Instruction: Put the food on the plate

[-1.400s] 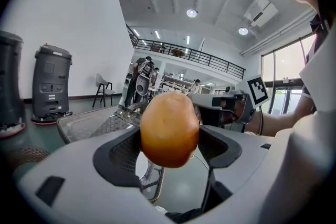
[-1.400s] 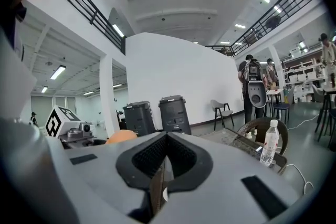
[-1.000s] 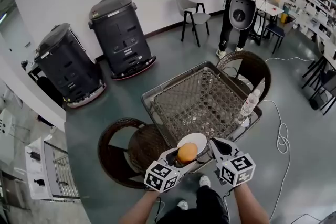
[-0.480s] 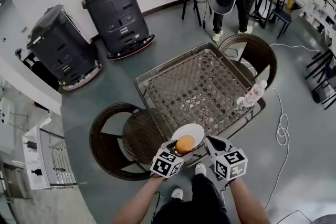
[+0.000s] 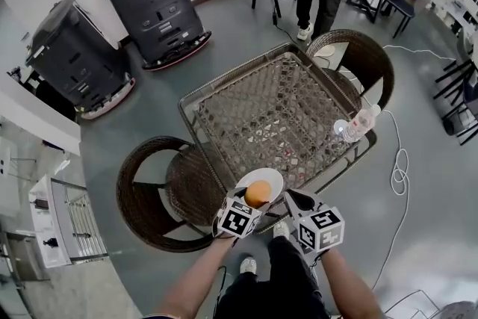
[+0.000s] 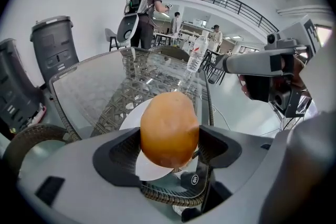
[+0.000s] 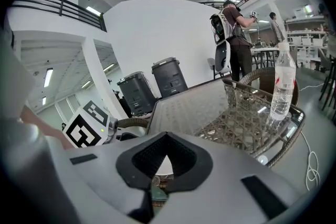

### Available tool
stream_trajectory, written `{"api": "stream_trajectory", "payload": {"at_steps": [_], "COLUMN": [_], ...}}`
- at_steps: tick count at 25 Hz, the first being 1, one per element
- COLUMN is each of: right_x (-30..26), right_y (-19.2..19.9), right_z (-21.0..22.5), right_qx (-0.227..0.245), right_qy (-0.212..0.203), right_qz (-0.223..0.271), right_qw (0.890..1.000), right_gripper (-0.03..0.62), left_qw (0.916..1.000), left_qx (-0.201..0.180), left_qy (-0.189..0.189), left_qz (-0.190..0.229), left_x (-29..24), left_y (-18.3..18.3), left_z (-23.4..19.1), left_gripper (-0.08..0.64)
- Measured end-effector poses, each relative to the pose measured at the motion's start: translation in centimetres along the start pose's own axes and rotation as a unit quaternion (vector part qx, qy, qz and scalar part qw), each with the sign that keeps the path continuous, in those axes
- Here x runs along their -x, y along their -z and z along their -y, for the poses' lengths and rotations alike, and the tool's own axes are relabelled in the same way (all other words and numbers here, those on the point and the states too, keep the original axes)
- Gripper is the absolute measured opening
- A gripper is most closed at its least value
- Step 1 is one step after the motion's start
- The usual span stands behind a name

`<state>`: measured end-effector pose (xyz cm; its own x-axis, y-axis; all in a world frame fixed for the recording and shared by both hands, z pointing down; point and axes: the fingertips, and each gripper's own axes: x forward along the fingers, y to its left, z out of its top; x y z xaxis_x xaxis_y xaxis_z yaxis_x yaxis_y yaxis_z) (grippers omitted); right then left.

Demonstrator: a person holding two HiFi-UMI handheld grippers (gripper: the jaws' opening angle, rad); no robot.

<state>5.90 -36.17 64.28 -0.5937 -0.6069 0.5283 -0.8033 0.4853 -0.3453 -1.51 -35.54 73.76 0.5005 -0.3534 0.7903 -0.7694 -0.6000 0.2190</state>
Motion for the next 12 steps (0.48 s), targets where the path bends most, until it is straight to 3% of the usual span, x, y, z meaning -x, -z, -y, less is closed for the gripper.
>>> {"api": "stream_trajectory", "payload": {"at_steps": [12], "right_x": [-0.1], "right_y": [0.6], "right_z": [2.3], "right_qx": [-0.019], "right_qy": [-0.008], "right_qz": [-0.009], "right_qw": [1.000], "right_gripper": [0.005], "left_qw": [0.9975], "left_qx": [0.010], "left_qy": [-0.022], "left_qz": [-0.066], "left_x": [-2.3], "left_y": [1.2], "left_z": [-0.5], "left_gripper": [0.347]}}
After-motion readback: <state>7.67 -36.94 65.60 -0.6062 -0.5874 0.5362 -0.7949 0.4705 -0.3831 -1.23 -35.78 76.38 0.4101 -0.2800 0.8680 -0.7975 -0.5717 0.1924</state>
